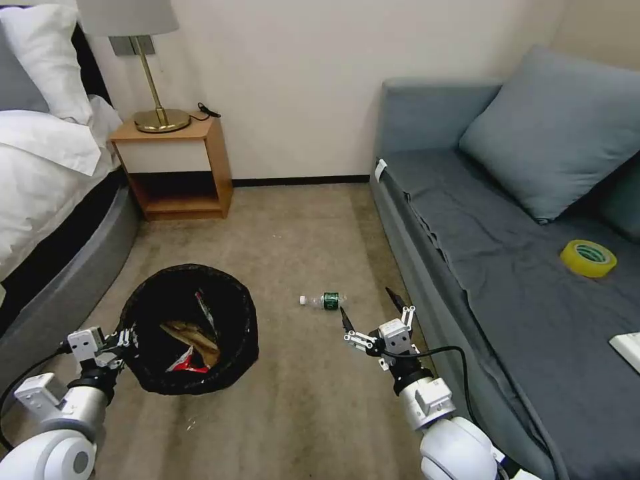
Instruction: Pick up the trash bin, then pick up the garbage on the floor and place it into the trash bin.
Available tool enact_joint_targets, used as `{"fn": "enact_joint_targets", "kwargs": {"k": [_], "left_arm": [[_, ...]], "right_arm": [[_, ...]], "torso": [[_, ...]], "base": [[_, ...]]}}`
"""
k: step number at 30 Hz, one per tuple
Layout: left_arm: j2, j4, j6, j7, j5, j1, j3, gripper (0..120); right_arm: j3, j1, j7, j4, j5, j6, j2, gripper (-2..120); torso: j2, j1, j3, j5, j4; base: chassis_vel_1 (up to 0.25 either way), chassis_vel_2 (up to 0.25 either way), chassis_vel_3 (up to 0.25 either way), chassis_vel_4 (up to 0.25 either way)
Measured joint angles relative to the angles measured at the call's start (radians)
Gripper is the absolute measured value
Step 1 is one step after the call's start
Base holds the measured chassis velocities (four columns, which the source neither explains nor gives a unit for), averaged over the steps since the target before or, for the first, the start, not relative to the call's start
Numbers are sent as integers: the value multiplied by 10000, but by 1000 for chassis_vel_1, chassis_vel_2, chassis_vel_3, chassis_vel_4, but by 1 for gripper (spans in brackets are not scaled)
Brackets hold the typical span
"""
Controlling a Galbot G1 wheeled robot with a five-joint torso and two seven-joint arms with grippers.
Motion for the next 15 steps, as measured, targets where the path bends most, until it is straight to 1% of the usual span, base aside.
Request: {"fn": "enact_joint_targets", "kwargs": {"k": [7, 10, 15], "left_arm": [[8, 47, -15, 8, -97, -7, -26, 4], [8, 76, -23, 18, -120, -18, -23, 4], [19, 147, -34, 21, -121, -35, -28, 4]], "right_arm": [[-36, 33, 16, -96, -22, 24, 59, 100], [-68, 54, 32, -140, -25, 25, 93, 100], [-76, 96, 32, -178, -1, 26, 88, 100]], "torso": [[0, 1, 1, 1, 1], [0, 1, 0, 1, 0], [0, 1, 1, -3, 1]], "base": [[-147, 167, 165, -161], [-174, 152, 172, -148], [-181, 198, 184, -180]]}}
